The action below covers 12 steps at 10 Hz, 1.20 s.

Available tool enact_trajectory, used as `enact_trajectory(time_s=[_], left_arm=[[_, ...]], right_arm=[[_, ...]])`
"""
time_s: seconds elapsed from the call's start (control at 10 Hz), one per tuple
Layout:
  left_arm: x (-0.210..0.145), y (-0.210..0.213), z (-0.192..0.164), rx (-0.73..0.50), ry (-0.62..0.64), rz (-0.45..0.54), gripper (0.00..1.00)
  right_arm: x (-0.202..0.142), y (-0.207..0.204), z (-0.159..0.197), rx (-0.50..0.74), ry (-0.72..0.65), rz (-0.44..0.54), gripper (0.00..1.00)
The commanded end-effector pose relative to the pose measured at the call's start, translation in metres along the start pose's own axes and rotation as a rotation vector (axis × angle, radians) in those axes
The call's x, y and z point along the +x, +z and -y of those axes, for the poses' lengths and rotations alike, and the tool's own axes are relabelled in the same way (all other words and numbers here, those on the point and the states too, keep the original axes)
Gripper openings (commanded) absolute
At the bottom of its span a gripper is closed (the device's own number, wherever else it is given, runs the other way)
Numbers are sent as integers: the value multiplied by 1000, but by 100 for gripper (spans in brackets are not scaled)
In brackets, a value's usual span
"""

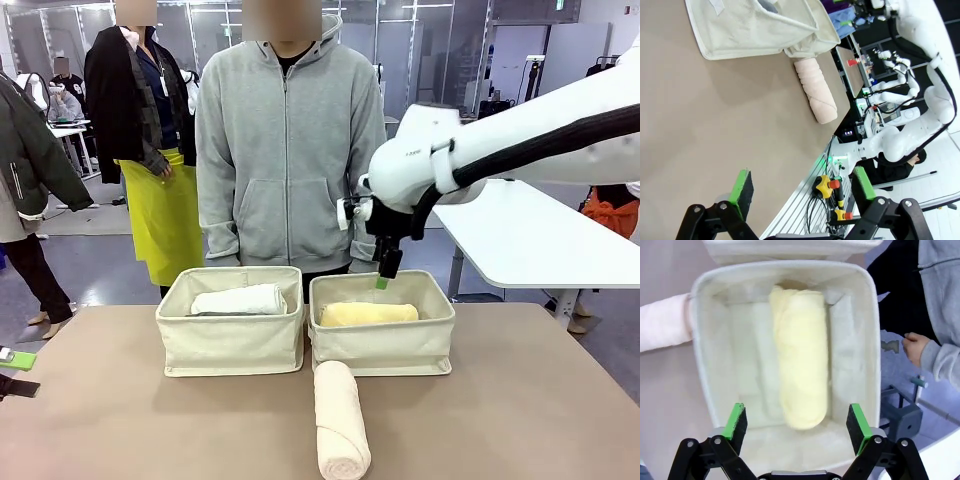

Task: Divide the towels into two baskets.
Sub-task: Pick up one hotel-folded towel from the bottom of the table and place it in the Fabric basket indicated by the person.

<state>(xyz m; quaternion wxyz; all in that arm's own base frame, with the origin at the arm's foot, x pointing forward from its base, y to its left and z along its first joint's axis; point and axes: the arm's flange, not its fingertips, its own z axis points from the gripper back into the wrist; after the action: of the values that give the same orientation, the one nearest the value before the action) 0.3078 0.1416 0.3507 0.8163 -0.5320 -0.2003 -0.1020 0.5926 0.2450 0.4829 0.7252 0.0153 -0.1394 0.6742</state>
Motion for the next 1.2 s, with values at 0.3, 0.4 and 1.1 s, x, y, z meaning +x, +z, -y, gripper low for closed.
enact_trajectory(time_s=[0.3, 0.4, 1.1], left_arm=[[0, 2, 2, -10, -8, 15, 100], [0, 2, 2, -10, -8, 15, 100], [0, 2, 2, -10, -8, 15, 100]], right_arm=[[-146, 59, -88, 135, -448, 228, 100], [-175, 64, -99, 116, -555, 217, 100], [-429, 37, -184, 641, -1142, 973, 100]])
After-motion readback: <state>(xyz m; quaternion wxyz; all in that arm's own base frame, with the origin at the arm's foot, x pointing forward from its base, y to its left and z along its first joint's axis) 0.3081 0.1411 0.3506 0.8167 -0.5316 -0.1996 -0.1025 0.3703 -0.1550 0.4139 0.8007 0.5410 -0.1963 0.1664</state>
